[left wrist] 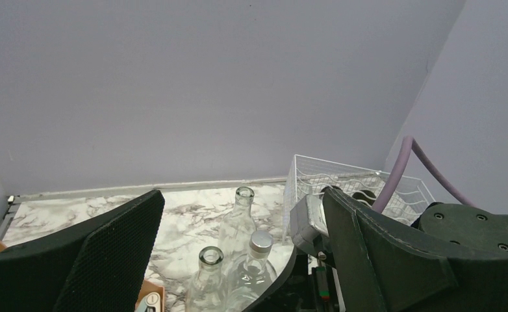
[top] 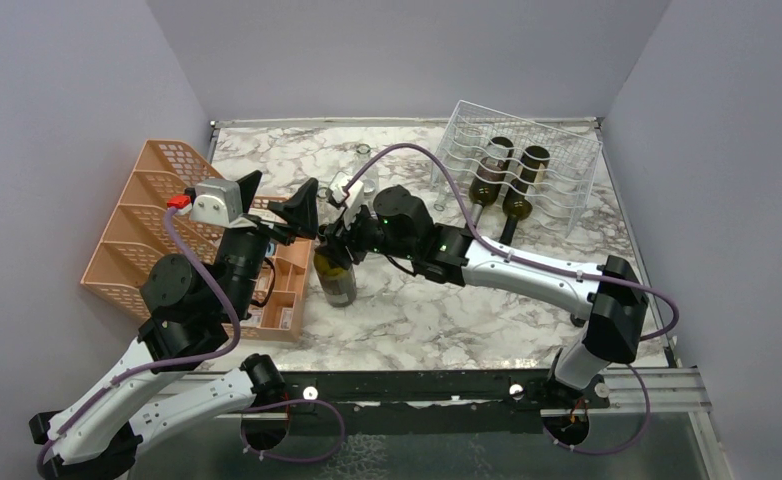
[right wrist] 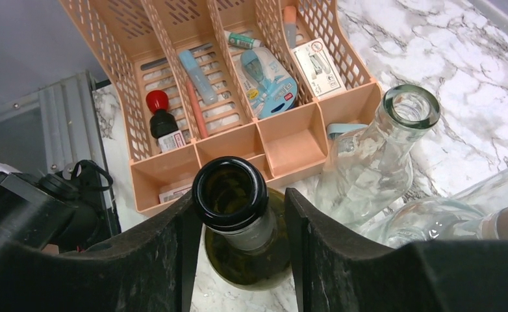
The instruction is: Put the wine bottle on the wine rack
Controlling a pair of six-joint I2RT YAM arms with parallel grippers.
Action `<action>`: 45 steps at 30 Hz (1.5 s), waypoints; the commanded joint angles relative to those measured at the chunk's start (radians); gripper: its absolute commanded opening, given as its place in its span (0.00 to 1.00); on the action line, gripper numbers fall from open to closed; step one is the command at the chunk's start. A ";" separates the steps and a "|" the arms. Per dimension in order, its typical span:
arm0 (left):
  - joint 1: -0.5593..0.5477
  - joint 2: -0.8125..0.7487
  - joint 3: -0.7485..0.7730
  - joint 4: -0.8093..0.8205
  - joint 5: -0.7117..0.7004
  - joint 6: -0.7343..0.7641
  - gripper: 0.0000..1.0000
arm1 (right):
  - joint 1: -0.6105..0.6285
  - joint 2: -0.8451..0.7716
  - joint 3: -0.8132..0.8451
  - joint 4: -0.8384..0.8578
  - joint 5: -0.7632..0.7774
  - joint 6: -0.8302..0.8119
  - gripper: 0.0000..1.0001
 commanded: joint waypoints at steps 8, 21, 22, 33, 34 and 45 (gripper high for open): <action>-0.005 -0.013 -0.012 -0.023 -0.031 -0.030 0.99 | 0.033 -0.034 -0.005 0.074 0.124 -0.050 0.19; -0.005 0.032 -0.090 0.061 0.045 -0.063 0.99 | 0.035 -0.333 -0.236 0.084 0.430 -0.011 0.06; -0.006 0.039 -0.112 0.091 0.070 -0.063 0.99 | 0.034 -0.361 -0.259 0.081 0.477 -0.004 0.05; -0.006 0.170 -0.283 0.205 0.513 -0.041 0.99 | 0.034 -0.586 -0.361 -0.080 0.817 0.164 0.02; -0.006 0.178 -0.305 0.224 0.564 -0.038 0.99 | 0.034 -0.595 -0.359 -0.095 0.836 0.176 0.02; -0.006 0.312 -0.507 0.441 0.813 -0.062 0.99 | 0.033 -0.662 -0.314 -0.162 0.866 0.209 0.01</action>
